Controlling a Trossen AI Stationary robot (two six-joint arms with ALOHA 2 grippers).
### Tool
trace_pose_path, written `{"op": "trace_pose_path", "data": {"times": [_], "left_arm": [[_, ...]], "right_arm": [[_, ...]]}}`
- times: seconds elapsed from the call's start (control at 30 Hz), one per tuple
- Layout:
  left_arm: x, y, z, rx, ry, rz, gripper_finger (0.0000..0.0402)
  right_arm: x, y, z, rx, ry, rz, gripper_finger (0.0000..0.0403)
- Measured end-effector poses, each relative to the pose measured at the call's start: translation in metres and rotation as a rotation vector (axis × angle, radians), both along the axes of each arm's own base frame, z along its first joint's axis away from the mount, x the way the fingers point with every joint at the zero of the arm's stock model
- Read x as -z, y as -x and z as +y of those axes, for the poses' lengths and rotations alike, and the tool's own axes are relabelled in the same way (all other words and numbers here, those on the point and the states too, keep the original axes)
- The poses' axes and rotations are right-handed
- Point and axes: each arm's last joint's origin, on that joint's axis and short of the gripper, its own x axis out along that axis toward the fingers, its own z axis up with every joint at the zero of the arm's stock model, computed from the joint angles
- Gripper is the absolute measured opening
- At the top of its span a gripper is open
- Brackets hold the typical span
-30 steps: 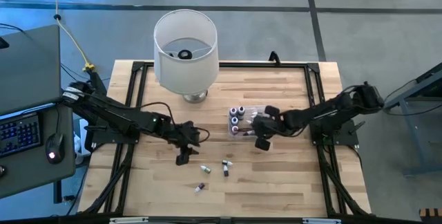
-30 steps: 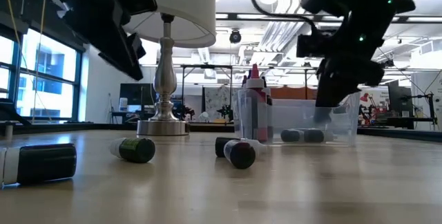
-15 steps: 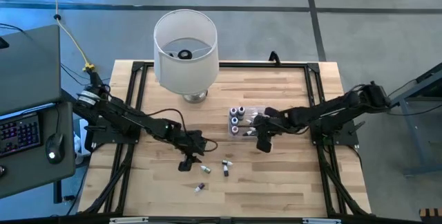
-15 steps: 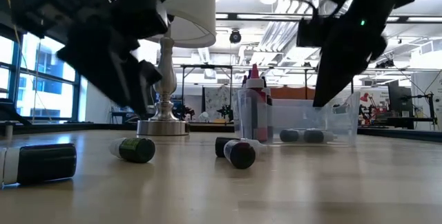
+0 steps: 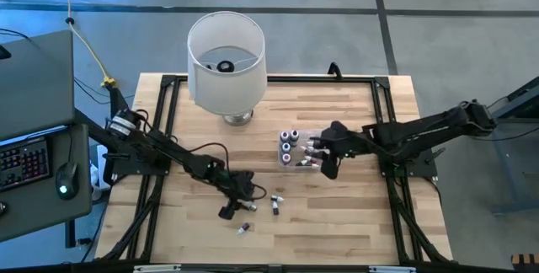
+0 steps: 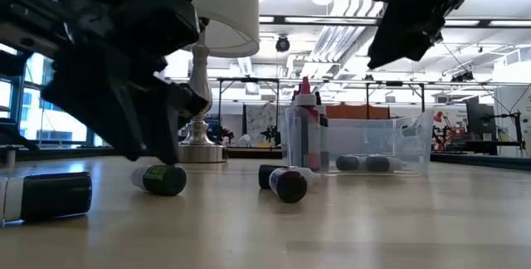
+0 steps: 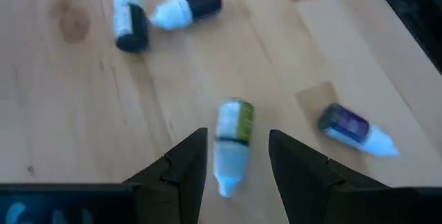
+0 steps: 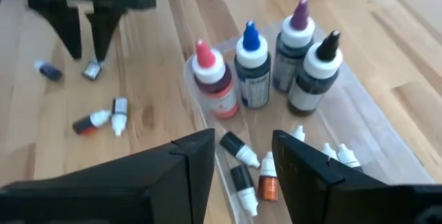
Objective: Pick & Place food coloring
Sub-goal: Put the small green food coloring bottle into the transparent bin
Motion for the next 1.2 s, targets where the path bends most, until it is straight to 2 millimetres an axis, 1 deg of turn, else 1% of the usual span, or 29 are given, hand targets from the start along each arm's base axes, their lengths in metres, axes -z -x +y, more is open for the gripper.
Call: {"op": "trace_pose_path", "data": {"times": [0.13, 0.2, 0.37, 0.5, 0.6, 0.7, 0.83, 0.9, 0.97, 1.03, 1.13, 1.2], "left_arm": [[0.012, -0.002, 0.001, -0.029, -0.036, 0.025, 0.0154], [0.015, -0.004, 0.001, -0.041, -0.047, 0.024, 0.0154], [0.017, -0.005, 0.0, -0.031, -0.037, 0.026, 0.0154], [0.017, -0.006, 0.0, -0.041, -0.055, -0.002, 0.015], [0.016, -0.007, 0.0, -0.041, -0.056, -0.018, 0.0132], [0.016, -0.008, 0.001, -0.058, -0.068, -0.027, 0.01], [0.012, -0.012, 0.002, -0.113, -0.109, -0.058, 0.0061], [0.003, -0.02, 0.0, -0.139, -0.115, -0.095, 0.0055], [-0.013, -0.031, -0.003, -0.159, -0.105, -0.149, 0.0059], [-0.032, -0.044, -0.007, -0.178, -0.108, -0.198, 0.007], [-0.061, -0.061, -0.007, -0.173, -0.167, -0.222, 0.0082], [-0.083, -0.073, -0.001, -0.195, -0.215, -0.243, 0.0084]], "right_arm": [[-0.004, 0.001, -0.001, 0.018, -0.001, -0.031, 0.0138], [-0.005, 0.002, -0.001, 0.018, -0.001, -0.034, 0.0138], [-0.004, 0.002, -0.001, -0.002, 0.007, -0.025, 0.0138], [-0.005, 0.003, -0.002, 0.02, -0.018, -0.032, 0.0138], [-0.009, 0.006, -0.003, 0.027, -0.074, -0.048, 0.0138], [-0.014, 0.011, -0.004, 0.009, -0.103, -0.061, 0.0138], [-0.018, 0.018, -0.005, -0.001, -0.06, -0.059, 0.0138], [-0.016, 0.019, -0.006, -0.014, -0.012, -0.034, 0.0138], [-0.015, 0.021, -0.007, 0.013, 0.033, -0.012, 0.0138], [-0.012, 0.024, -0.009, 0.067, 0.058, 0.017, 0.0138], [-0.006, 0.032, -0.013, 0.141, 0.076, 0.115, 0.0138], [0.0, 0.04, -0.015, 0.194, 0.066, 0.203, 0.0138]]}}
